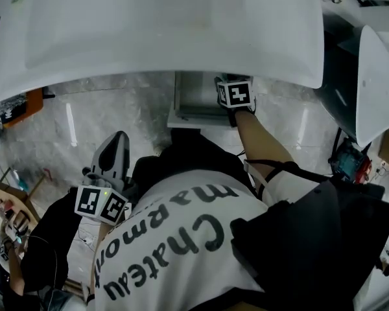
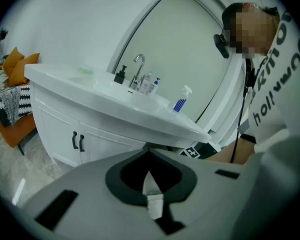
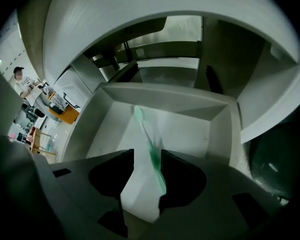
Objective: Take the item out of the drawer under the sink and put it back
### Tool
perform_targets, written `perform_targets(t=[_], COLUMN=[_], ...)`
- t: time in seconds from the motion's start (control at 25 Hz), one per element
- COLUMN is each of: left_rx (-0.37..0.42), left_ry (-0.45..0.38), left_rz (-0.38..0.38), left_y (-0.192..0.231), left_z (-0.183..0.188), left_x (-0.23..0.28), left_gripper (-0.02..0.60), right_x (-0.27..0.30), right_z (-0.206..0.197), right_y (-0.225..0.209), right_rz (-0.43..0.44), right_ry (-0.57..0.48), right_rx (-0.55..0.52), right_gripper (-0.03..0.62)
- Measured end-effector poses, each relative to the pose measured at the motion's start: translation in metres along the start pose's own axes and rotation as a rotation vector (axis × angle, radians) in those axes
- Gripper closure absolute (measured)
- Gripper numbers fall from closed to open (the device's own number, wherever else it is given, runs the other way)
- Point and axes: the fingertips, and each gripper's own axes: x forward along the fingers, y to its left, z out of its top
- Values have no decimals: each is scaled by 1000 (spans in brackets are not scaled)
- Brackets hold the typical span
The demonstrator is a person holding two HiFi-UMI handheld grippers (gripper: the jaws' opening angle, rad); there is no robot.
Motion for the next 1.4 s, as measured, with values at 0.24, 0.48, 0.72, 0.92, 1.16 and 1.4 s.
perform_targets(t=[0.24, 0.48, 0.72, 0.92, 1.16, 1.4], left_rx=[15, 38, 20, 20, 29, 41], left_ry=[24, 47, 38, 24, -14, -62], left_rz=[0, -23, -26, -22, -60, -114], left_y=[-3, -10, -9, -6, -3, 0], left_z=[-4, -12, -14, -16, -18, -14], left_x=[3, 9, 9, 2, -8, -41], left_gripper=[575, 575, 575, 575, 575, 575], right_x=[10, 8, 7, 1, -15, -50], right_z=[-11, -10, -11, -16, -18, -19], right_y=[0, -6, -13, -6, 19, 46], right_rz=[-51, -65, -69, -1, 58, 27], right_ry=[57, 50, 45, 60, 63, 47], right_rx=[-25, 30, 88, 132, 179, 73], right_gripper=[443, 480, 530, 548, 549, 549])
